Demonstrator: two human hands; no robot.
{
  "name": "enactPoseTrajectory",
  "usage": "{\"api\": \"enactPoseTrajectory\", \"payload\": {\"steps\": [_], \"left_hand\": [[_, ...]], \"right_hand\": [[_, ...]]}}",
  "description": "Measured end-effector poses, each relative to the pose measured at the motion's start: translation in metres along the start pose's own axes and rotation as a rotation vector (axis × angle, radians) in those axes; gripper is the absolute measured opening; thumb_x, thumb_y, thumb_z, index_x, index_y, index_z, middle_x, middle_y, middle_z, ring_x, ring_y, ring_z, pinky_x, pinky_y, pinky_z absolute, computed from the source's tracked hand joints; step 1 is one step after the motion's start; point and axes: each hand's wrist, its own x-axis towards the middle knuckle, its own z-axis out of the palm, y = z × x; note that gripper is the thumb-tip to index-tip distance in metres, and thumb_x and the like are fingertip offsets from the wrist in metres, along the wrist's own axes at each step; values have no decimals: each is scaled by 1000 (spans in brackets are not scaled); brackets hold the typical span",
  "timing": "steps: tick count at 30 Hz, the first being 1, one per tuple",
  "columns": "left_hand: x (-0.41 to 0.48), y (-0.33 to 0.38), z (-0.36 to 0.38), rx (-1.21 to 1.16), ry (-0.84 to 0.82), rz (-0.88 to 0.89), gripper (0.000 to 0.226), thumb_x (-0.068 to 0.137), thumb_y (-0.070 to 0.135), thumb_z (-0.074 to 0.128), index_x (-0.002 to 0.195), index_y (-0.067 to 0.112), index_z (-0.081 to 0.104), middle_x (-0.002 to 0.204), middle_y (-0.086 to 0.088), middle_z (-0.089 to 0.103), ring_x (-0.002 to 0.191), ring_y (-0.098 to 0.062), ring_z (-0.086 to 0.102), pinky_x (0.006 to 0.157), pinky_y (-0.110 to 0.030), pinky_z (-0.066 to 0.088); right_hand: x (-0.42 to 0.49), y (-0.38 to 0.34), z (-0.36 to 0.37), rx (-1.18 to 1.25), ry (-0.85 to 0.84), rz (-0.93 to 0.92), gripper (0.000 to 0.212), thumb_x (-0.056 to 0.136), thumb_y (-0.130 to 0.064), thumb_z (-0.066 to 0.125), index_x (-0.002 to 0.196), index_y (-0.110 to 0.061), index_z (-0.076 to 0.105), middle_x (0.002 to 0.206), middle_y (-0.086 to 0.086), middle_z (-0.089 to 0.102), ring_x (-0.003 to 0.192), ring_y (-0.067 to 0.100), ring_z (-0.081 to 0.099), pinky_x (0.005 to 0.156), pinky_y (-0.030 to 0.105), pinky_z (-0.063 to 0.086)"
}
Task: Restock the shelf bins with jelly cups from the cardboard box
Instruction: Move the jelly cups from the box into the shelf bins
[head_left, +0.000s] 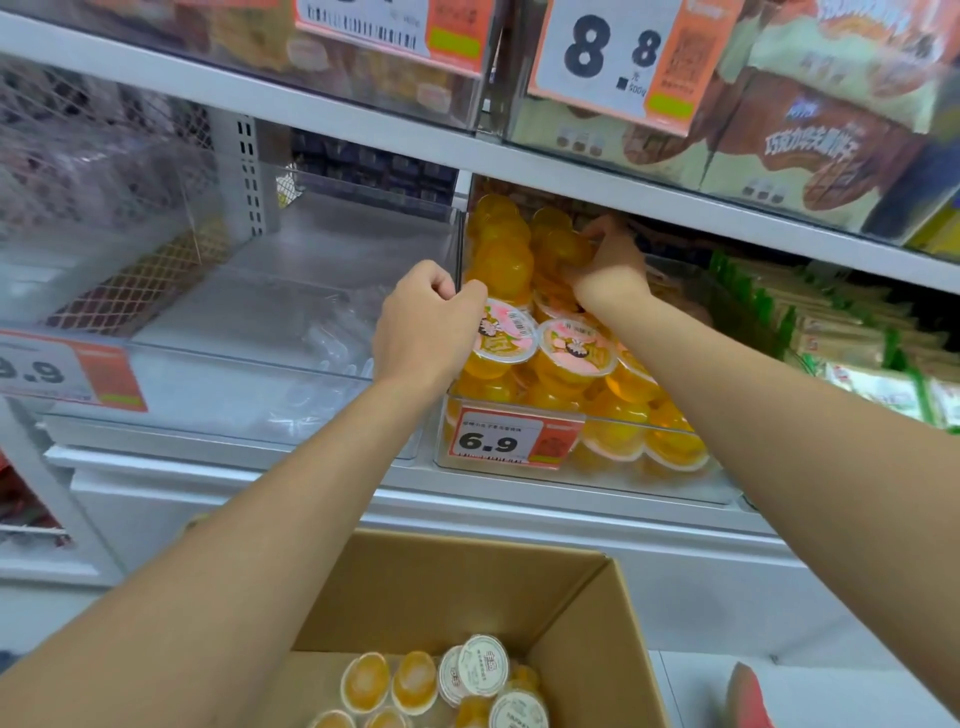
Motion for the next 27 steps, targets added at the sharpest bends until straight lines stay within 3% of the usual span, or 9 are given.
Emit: {"api": "enactPoseTrajectory", "payload": {"steps": [4,7,9,13,16,17,21,24,27], "left_hand": [[-2,1,0,10,2,6,24,86,31,56,69,22,42,68,0,58,73,-21,67,58,-33,48],[-1,0,0,7,0,-3,23,85,30,57,69,22,43,69,-1,59,74,-22,67,60,-35,49],[0,0,1,13,3,-10,22,86,30,56,70,22,43,71,-2,60,74,-21,66,60,-35,50],[-2,1,0,-3,1,-21,23,87,31,55,70,22,43,69,-1,61,68,-15,65,56,-30,46],[-4,4,-3,-47,-4,-54,24,88,29,54,69,21,43,65,2,58,64,-11,62,55,-27,42],[-5,5,-6,-58,-5,-59,24,88,29,54,69,21,43,67,1,59,66,-12,62,55,-28,43],[-25,11,-20,70,33,11,23,87,29,55,69,19,44,65,3,54,64,-13,53,54,-31,42],[-52,18,-33,161,57,91,28,86,28,55,64,17,41,58,4,43,56,-14,41,51,-29,33],[-84,13,-43,201,-8,58,25,82,27,53,63,18,39,55,5,41,57,-19,40,52,-31,31]], "right_hand": [[-1,-4,0,37,-14,-35,54,86,-36,69,132,-18,47,130,6,55,110,28,59,88,38,52],[2,-2,4,63,-60,-113,44,95,-23,58,138,-24,48,135,3,55,83,22,63,69,31,52],[4,2,5,45,-104,-134,48,97,-15,52,142,-30,45,138,3,54,74,19,62,65,30,53],[5,9,3,-48,-143,-147,61,95,-8,50,147,-36,33,147,6,44,108,33,61,88,40,54],[-2,14,-2,-52,-81,-183,65,92,-5,51,148,-34,34,145,10,46,100,31,61,73,34,54],[-9,15,-4,-41,-45,-211,61,92,-6,51,147,-30,38,142,10,49,102,29,60,75,33,54],[-52,17,-11,-58,110,-318,36,91,-15,54,126,-12,61,120,11,63,109,29,57,97,40,46],[-104,14,-14,35,190,-389,17,89,-10,55,98,-14,68,97,3,58,95,21,53,82,26,37],[-163,19,-10,184,209,-394,15,85,-5,55,90,-12,67,86,-6,50,80,13,47,72,20,30]]}}
